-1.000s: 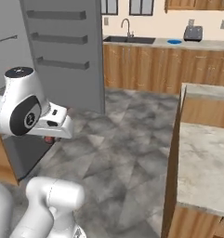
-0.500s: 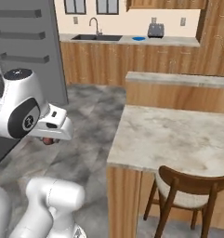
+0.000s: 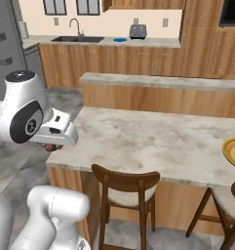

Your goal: Move the hot dog bun to the plate on the dining table and place the condiment next to that plate. Then navigate to the fridge and take the sausage and place it on the plate as well.

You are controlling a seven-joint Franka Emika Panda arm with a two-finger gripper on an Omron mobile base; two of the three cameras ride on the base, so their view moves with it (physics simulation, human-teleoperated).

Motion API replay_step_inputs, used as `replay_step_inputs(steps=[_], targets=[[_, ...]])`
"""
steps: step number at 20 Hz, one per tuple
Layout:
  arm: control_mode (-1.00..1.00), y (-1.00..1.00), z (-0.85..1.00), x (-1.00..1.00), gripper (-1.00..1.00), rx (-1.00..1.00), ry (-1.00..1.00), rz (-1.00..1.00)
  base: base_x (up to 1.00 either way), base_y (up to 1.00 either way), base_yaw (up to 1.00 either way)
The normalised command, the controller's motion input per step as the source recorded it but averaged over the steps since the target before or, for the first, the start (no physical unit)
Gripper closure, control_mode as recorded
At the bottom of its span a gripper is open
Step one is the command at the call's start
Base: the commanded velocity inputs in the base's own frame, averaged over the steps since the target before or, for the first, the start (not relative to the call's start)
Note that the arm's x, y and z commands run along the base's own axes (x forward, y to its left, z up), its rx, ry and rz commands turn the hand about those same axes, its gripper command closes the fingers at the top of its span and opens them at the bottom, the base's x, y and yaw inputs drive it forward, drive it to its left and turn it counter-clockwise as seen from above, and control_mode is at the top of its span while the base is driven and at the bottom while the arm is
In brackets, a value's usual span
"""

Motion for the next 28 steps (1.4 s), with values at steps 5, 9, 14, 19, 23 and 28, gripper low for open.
replay_step_inputs(steps=[5,9,14,19,23,28], targets=[[1.00,0.00,0.00,0.00,1.00,0.00,0.00,0.00,0.10,-1.00,-0.02],[1.00,0.00,0.00,0.00,1.00,0.00,0.00,0.00,0.36,-1.00,0.00],[1.00,0.00,0.00,0.00,1.00,0.00,0.00,0.00,0.52,-1.00,0.00],[1.00,0.00,0.00,0.00,1.00,0.00,0.00,0.00,0.81,-1.00,0.02],[1.00,0.00,0.00,0.00,1.00,0.00,0.00,0.00,0.87,-1.00,0.03],[-1.00,-0.60,-0.08,0.34,1.00,0.12,0.00,-0.01,0.17,-0.40,0.00]])
